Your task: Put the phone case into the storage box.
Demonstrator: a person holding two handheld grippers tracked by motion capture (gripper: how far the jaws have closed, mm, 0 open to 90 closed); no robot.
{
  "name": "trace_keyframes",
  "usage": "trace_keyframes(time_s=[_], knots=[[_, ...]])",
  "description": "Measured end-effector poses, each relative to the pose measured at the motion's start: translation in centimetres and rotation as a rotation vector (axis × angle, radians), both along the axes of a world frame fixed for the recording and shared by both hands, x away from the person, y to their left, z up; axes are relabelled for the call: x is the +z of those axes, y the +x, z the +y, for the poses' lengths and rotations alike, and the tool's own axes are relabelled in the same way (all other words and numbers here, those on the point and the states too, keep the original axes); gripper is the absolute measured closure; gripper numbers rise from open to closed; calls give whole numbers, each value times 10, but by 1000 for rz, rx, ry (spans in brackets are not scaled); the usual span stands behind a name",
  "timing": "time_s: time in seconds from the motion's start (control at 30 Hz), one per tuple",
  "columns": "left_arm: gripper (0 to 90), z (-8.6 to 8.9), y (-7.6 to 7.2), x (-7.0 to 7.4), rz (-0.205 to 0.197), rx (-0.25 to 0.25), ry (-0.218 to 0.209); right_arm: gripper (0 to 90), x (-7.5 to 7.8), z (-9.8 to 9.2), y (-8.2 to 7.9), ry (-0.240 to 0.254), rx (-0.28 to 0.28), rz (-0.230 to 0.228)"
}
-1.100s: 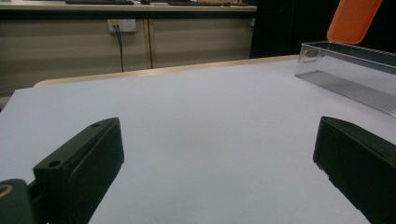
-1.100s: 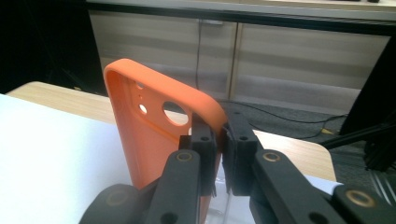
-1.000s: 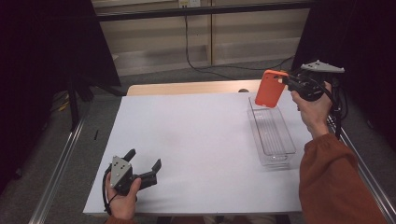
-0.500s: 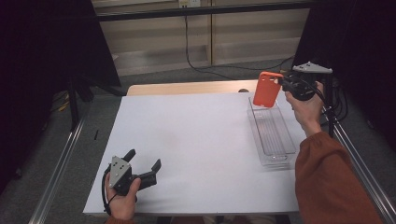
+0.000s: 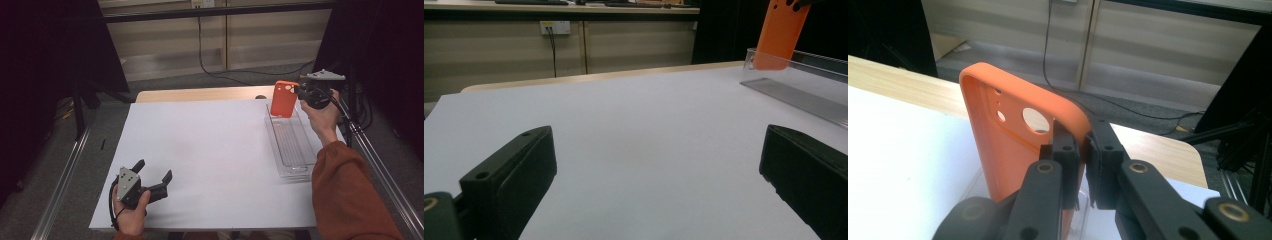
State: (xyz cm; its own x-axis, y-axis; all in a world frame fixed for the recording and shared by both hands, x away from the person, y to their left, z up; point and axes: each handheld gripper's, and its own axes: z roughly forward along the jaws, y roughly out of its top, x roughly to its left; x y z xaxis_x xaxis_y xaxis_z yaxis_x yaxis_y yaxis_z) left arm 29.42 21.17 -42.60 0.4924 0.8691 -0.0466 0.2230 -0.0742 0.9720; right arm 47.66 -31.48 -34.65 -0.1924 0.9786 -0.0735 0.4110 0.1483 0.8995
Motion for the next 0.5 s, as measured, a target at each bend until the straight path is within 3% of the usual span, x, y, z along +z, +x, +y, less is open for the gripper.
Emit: trace_keyframes(time_s=[0.5], knots=[[18,0,1,0,0,7,-1,840,-20,4,9,-7,-11,31]])
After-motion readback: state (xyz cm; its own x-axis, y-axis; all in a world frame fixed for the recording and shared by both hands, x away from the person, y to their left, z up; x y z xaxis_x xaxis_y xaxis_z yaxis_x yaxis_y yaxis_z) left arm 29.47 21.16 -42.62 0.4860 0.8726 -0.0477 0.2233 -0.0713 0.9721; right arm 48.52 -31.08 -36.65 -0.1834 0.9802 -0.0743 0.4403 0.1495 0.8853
